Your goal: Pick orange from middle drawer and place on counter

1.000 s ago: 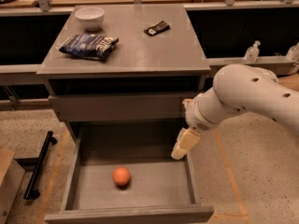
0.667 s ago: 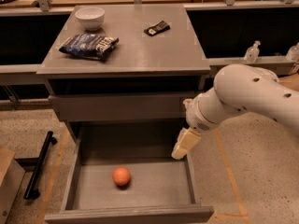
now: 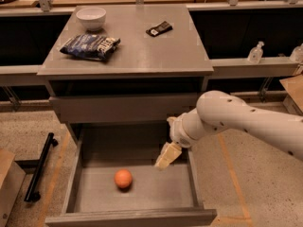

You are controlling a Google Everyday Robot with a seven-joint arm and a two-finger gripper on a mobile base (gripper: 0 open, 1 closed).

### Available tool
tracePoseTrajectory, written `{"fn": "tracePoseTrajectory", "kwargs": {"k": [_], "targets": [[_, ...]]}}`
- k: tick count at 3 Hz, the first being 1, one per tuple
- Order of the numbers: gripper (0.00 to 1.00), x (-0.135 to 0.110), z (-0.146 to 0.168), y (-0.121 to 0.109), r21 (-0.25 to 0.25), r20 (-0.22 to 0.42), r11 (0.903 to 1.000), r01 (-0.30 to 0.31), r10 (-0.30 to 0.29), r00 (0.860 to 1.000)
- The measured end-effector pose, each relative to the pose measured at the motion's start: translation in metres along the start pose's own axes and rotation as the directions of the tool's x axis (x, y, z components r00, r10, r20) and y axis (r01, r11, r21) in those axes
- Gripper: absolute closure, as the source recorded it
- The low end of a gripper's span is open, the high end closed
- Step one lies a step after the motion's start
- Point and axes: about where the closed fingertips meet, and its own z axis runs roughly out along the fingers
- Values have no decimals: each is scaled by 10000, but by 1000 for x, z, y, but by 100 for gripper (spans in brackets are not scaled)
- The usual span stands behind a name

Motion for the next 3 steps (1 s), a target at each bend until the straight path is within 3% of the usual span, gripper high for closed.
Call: {"fn": "tracePoseTrajectory", "kwargs": {"k": [1,2,3], "targets": [[0,1,56,-3,-552,490,9977,-393,420,9979],[0,7,67,0,-731,491,9960,-515,552,9973],[0,12,70,6,-683,1084,9949,-737,808,9908]]}}
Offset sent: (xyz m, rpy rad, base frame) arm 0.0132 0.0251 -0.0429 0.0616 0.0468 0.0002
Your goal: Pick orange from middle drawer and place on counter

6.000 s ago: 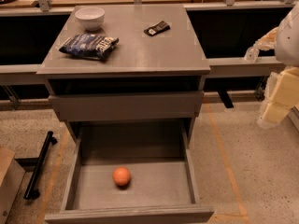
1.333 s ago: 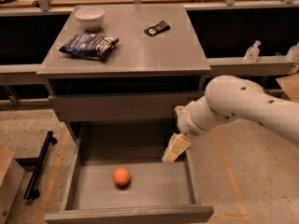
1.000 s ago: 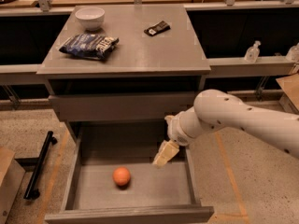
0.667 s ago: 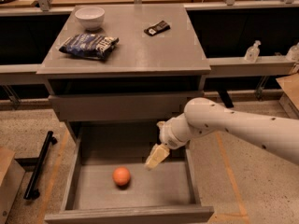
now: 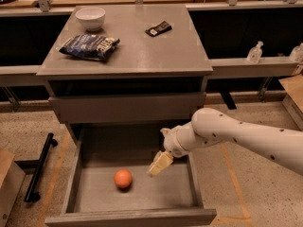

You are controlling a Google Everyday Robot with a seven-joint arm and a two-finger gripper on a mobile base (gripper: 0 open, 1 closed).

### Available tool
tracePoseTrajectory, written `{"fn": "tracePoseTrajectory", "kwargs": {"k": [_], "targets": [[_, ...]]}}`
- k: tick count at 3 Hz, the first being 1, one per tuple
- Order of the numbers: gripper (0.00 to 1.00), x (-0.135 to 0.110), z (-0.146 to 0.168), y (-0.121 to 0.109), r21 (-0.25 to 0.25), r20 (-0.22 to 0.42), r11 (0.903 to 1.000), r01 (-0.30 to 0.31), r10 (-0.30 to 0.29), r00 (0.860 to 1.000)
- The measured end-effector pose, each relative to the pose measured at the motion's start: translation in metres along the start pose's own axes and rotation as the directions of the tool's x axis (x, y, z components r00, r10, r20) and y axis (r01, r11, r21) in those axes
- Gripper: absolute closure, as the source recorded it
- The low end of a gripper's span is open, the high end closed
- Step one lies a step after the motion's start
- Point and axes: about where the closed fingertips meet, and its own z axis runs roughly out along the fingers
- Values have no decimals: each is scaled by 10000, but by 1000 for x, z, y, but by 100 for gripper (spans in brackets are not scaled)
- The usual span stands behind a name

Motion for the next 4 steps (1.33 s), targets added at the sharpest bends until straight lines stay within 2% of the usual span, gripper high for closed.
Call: {"fn": "tracePoseTrajectory", "kwargs": {"k": [1,2,4], "targets": [[0,2,30,2,-36,503,9997,224,-222,9985],[0,3,68,3,-349,827,9986,403,-373,9959],[0,1,146,14,-1411,997,9881,610,-471,9939]]}}
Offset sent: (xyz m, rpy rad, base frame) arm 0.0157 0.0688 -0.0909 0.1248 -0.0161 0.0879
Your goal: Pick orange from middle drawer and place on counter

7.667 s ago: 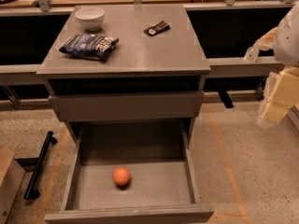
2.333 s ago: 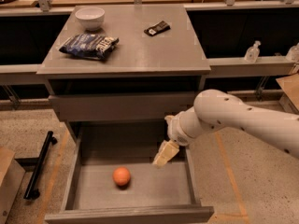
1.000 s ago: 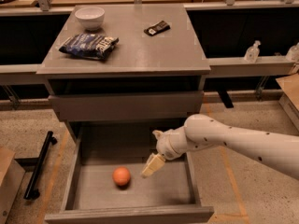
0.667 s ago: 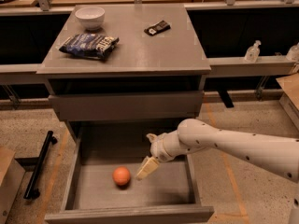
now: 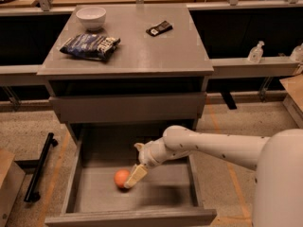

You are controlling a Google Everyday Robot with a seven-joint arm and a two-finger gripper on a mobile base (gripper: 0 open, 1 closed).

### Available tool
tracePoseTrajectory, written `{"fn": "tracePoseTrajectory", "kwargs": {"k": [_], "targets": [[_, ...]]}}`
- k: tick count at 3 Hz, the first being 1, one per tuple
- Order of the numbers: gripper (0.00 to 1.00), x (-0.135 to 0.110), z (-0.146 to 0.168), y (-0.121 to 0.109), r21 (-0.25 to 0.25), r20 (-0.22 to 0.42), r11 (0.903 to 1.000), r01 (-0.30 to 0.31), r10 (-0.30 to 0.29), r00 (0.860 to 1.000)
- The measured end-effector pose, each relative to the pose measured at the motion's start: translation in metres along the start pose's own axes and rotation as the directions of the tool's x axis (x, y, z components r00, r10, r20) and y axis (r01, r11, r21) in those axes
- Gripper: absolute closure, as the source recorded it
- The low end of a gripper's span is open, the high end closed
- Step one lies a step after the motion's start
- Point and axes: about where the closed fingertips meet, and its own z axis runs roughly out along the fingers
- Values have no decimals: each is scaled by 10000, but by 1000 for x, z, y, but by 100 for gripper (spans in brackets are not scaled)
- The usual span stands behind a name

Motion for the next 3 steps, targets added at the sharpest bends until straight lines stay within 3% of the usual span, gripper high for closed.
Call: {"fn": "tracePoseTrajectory", "kwargs": {"k": [1,3], "targets": [[0,3,37,-3,-583,55,9982,-121,125,9999],[0,22,88,3,-1568,-46,9849,-733,735,9973]]}}
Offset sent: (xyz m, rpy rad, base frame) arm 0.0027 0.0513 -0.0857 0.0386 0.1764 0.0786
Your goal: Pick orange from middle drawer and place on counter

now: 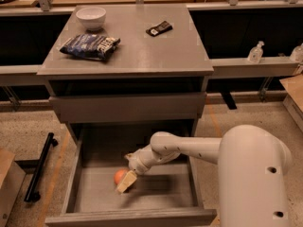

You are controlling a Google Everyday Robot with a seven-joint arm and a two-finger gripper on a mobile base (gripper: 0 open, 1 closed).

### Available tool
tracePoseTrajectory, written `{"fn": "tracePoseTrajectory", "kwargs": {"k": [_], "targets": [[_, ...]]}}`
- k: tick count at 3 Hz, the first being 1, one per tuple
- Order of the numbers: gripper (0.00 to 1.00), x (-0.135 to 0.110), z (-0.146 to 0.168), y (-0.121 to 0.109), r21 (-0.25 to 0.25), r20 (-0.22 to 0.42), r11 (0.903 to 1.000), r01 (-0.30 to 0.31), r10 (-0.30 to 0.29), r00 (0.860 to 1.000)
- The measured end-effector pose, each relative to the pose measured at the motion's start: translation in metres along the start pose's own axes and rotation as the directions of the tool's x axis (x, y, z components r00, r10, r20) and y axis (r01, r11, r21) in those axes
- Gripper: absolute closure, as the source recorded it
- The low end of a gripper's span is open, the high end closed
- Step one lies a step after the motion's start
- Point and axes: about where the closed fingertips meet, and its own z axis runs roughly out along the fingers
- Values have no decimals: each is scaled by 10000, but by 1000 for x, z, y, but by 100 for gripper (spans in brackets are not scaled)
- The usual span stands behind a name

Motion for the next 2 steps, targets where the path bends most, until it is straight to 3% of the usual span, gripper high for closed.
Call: {"fn": "tracePoseTrajectory", "kwargs": {"k": [1,2], "targets": [[0,8,15,3,-255,94,9988,-410,413,9991],[15,15,22,7,-409,162,9965,-734,741,9971]]}}
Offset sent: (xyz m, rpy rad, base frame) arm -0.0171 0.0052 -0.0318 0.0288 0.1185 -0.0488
